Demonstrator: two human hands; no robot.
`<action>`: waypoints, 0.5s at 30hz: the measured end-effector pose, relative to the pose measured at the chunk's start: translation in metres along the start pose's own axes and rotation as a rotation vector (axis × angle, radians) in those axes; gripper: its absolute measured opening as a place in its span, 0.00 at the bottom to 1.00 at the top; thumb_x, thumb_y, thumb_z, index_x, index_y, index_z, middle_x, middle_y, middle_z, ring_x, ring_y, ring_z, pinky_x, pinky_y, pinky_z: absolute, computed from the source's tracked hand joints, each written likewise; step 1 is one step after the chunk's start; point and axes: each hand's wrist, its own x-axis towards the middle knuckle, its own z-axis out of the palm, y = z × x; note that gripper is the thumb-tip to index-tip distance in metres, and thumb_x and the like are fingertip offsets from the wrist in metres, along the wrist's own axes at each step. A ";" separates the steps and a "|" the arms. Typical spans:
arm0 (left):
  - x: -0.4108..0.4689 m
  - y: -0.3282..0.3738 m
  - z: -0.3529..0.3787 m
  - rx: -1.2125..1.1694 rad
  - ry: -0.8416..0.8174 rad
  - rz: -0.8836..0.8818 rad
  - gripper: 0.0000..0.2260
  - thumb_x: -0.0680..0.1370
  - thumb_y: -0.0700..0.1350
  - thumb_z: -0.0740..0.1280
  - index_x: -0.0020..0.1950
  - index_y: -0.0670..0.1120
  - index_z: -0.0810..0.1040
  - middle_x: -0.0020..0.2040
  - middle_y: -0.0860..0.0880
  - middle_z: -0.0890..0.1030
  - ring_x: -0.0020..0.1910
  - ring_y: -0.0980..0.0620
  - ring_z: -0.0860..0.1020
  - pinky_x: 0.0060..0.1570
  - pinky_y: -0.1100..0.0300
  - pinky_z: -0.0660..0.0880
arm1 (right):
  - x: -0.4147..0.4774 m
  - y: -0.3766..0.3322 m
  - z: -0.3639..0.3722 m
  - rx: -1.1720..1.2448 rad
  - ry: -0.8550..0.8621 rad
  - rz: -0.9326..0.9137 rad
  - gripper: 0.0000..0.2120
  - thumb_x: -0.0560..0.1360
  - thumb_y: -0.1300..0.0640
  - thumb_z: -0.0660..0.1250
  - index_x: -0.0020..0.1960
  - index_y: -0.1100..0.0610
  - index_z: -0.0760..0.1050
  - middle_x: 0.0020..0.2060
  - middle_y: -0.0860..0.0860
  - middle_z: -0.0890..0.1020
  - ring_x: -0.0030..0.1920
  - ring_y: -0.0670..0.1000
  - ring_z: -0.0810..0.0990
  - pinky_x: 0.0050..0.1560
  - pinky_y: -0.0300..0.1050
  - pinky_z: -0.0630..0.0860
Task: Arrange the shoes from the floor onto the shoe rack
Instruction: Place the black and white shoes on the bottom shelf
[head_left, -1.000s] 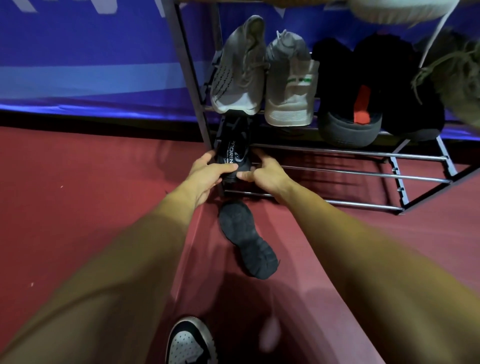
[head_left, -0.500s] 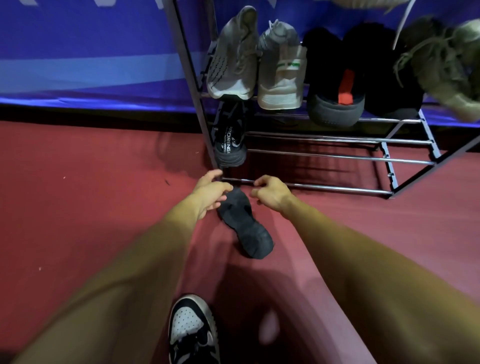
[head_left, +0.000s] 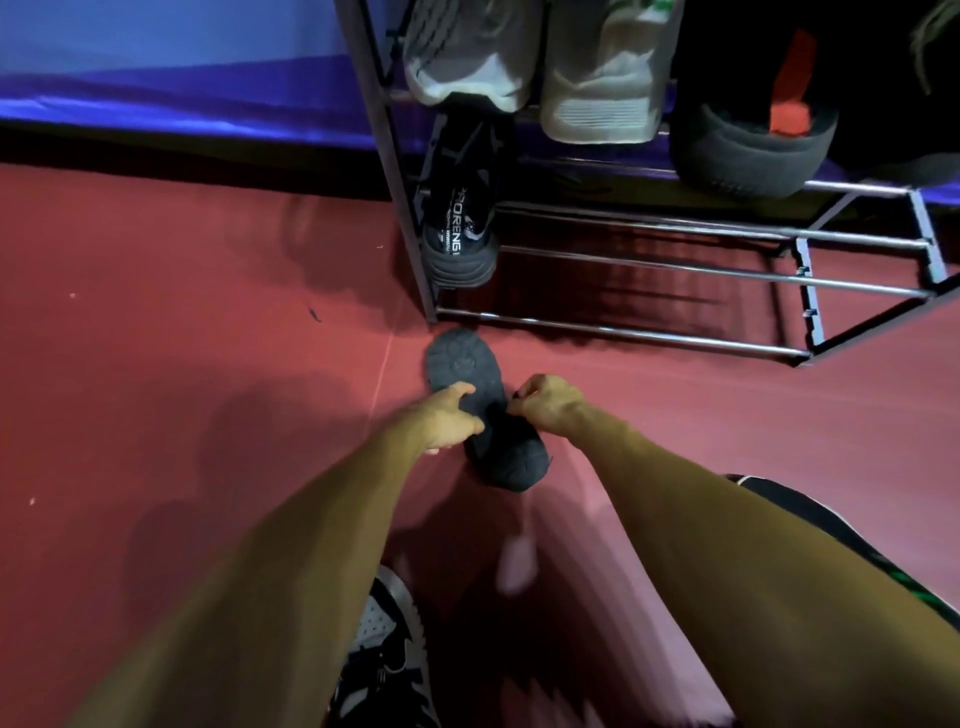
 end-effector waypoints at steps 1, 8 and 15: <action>0.003 0.000 0.004 0.002 0.006 0.010 0.28 0.77 0.46 0.65 0.76 0.58 0.61 0.57 0.45 0.80 0.49 0.46 0.80 0.38 0.61 0.72 | 0.002 0.001 0.003 -0.018 -0.008 0.000 0.18 0.74 0.51 0.70 0.59 0.59 0.79 0.57 0.56 0.82 0.59 0.57 0.80 0.60 0.48 0.76; 0.011 0.004 0.014 0.123 0.083 0.032 0.31 0.75 0.39 0.65 0.76 0.55 0.58 0.65 0.42 0.75 0.60 0.43 0.76 0.59 0.56 0.71 | 0.008 0.002 0.013 -0.082 -0.081 0.007 0.16 0.75 0.52 0.68 0.59 0.59 0.81 0.56 0.57 0.83 0.57 0.57 0.81 0.52 0.44 0.75; -0.013 0.011 0.017 0.045 0.117 0.062 0.31 0.74 0.42 0.70 0.73 0.52 0.60 0.60 0.43 0.76 0.55 0.45 0.76 0.49 0.60 0.68 | -0.020 -0.002 -0.002 0.086 -0.116 -0.005 0.09 0.74 0.54 0.73 0.47 0.61 0.80 0.34 0.52 0.76 0.32 0.49 0.72 0.31 0.40 0.69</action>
